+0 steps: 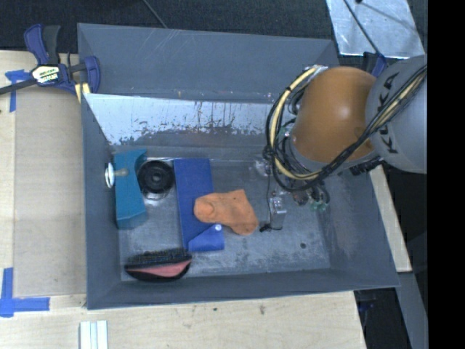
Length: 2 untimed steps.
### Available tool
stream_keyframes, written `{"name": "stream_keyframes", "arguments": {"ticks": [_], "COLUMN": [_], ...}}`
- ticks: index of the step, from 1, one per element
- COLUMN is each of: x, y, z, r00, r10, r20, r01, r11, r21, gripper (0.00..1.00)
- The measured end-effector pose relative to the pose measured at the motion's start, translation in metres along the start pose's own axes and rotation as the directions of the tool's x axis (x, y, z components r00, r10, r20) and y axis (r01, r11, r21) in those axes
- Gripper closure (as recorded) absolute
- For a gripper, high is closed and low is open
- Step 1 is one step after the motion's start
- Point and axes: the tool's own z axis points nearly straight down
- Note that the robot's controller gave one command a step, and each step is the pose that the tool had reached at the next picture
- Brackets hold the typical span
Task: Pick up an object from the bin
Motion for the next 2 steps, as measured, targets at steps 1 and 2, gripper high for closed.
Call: {"name": "stream_keyframes", "arguments": {"ticks": [1, 2], "x": [0.007, 0.013], "y": [0.033, 0.045], "z": [0.030, 0.067], "r00": [1.000, 1.000], "r10": [-0.018, 0.030], "r20": [-0.011, -0.007], "r01": [0.018, -0.030], "r11": [1.000, 1.000], "r21": [-0.002, -0.002], "gripper": [0.00, 0.00]}}
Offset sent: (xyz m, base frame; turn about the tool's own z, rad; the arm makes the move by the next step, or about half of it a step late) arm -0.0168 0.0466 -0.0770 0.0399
